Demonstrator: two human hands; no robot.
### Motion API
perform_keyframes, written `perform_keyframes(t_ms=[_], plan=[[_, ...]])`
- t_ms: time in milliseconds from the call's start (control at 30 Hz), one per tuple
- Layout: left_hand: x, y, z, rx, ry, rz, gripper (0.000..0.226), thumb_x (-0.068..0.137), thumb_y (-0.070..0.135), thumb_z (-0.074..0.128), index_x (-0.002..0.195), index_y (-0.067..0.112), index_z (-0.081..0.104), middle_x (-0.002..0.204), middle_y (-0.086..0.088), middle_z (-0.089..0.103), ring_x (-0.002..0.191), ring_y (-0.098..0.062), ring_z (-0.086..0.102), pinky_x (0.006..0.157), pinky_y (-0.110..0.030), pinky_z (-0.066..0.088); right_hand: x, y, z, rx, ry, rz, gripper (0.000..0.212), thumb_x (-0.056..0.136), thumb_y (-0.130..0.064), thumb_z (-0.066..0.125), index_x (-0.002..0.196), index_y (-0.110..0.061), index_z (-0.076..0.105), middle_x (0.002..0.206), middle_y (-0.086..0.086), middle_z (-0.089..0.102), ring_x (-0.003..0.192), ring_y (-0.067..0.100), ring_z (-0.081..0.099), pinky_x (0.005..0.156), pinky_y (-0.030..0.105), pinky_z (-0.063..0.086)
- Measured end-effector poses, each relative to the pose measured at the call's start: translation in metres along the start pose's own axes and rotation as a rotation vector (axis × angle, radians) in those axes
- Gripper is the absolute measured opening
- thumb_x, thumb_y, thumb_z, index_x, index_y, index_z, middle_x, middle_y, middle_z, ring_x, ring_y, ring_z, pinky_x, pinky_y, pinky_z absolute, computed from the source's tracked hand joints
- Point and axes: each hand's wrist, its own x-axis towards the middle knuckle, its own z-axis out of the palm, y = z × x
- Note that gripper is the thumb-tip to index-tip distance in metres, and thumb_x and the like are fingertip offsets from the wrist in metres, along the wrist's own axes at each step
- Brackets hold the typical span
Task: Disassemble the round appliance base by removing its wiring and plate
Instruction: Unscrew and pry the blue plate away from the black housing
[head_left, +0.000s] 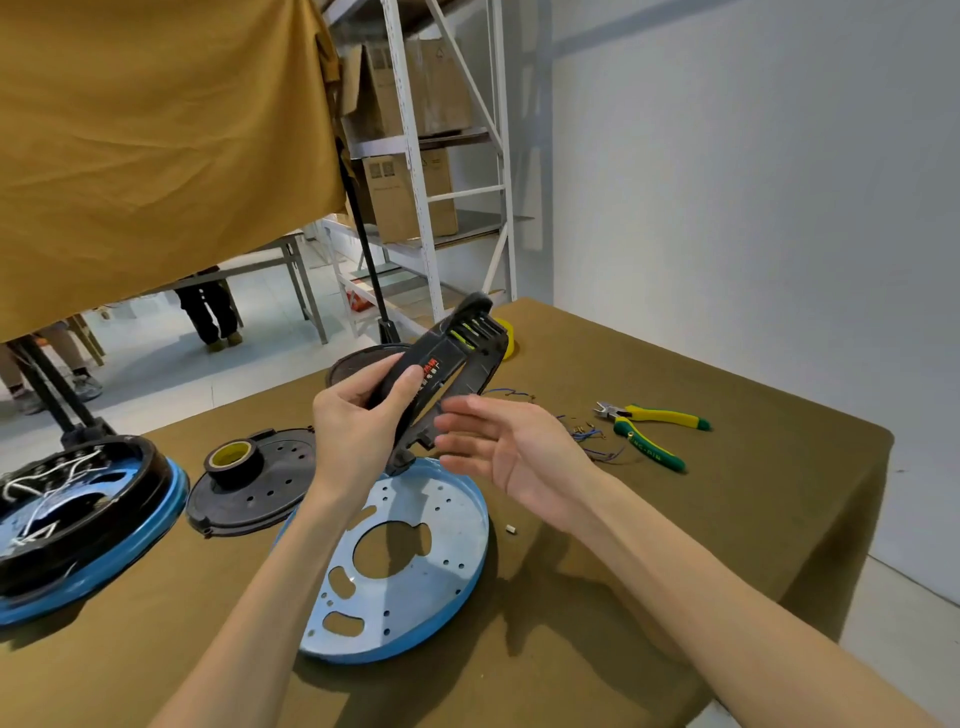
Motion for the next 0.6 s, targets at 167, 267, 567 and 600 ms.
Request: perform_keyframes(t_ms=[167,267,567,600], plan=[[-0.010,-0.008,0.005,0.179,-0.026,0.114,0.025,0.092,0.020,0.076,0.117,0.019,0.077,0.103,0.011,0.078,0.099,-0.010,0.073,0.084,-0.027,0.059,-0.006,-0.005,-0.007,0.100,0.027,0.113,0.039,0.102,-0.025,0.058,0.124,0.006,0.067,0.097,0.013,0.070,0.074,0.017,0.067,0.065,0.029,0.059],[-0.020,-0.014,0.008,0.312,-0.044,0.222,0.033,0.090,0.024,0.076,0.121,0.013,0.076,0.104,0.008,0.076,0.095,-0.008,0.072,0.082,-0.025,0.058,-0.011,-0.001,-0.017,0.131,0.061,0.175,0.040,0.098,-0.026,0.062,0.121,0.007,0.067,0.097,0.014,0.069,0.071,0.017,0.066,0.061,0.030,0.059],[-0.062,-0.049,0.021,0.728,-0.135,0.454,0.035,0.091,0.039,0.063,0.117,0.020,0.077,0.091,0.005,0.078,0.077,-0.013,0.067,0.073,-0.041,0.047,-0.016,0.024,-0.044,0.080,0.272,0.365,0.028,0.096,-0.010,0.067,0.113,0.012,0.066,0.096,0.025,0.075,0.083,0.031,0.077,0.069,0.038,0.063],[-0.065,-0.053,0.022,0.749,-0.138,0.478,0.034,0.091,0.038,0.064,0.117,0.020,0.077,0.090,0.005,0.078,0.078,-0.013,0.068,0.072,-0.039,0.047,-0.016,0.025,-0.046,0.086,0.288,0.382,0.029,0.095,-0.009,0.068,0.114,0.012,0.065,0.097,0.026,0.075,0.085,0.033,0.077,0.069,0.038,0.063]])
